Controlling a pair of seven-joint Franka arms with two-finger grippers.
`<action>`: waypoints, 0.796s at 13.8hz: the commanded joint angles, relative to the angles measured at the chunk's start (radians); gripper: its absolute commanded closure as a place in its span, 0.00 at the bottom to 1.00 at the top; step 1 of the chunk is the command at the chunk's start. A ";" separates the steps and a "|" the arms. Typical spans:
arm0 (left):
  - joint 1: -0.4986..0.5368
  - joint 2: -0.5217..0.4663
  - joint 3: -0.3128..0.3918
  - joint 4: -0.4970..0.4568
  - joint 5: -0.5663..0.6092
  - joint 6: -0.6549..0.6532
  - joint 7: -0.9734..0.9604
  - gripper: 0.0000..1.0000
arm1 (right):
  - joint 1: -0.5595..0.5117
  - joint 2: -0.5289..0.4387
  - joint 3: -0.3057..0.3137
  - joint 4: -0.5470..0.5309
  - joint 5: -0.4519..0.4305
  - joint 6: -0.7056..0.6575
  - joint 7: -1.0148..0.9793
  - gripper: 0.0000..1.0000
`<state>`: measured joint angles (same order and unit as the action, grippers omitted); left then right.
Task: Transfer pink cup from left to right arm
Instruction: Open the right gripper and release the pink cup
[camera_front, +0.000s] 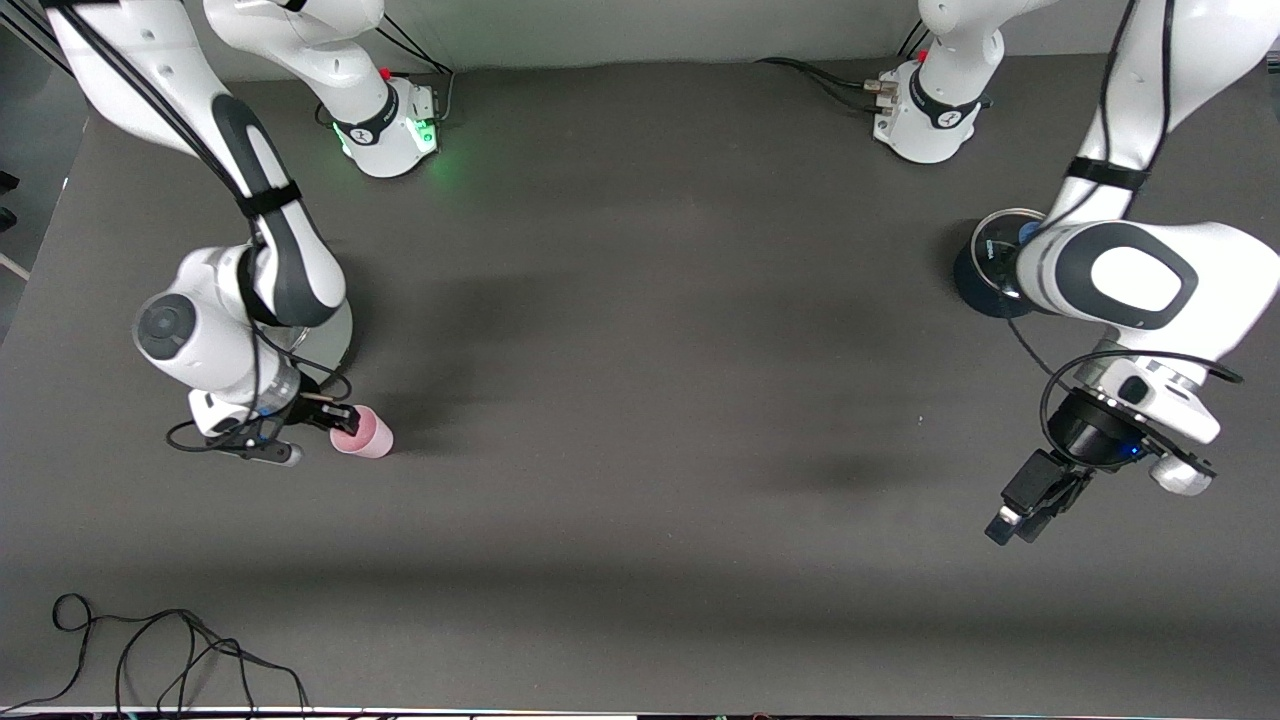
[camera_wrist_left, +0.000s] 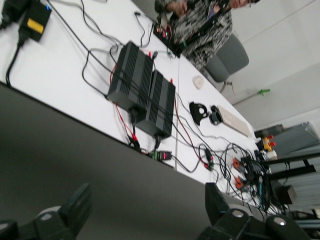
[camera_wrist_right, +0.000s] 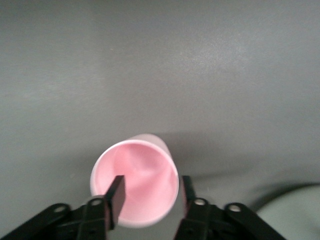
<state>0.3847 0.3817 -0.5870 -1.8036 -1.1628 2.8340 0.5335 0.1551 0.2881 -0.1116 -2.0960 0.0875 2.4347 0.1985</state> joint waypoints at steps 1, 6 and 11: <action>0.005 -0.040 0.061 -0.020 0.162 -0.187 -0.162 0.00 | 0.009 -0.171 -0.005 -0.004 -0.009 -0.165 0.001 0.00; -0.001 -0.118 0.167 -0.019 0.499 -0.511 -0.228 0.00 | 0.012 -0.364 -0.002 0.121 -0.015 -0.527 0.006 0.00; 0.005 -0.193 0.199 -0.016 0.722 -0.738 -0.230 0.00 | 0.008 -0.449 -0.007 0.261 -0.026 -0.742 0.004 0.00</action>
<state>0.3944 0.2403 -0.4120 -1.7990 -0.5124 2.1721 0.3240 0.1566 -0.1624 -0.1110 -1.8911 0.0848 1.7492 0.1985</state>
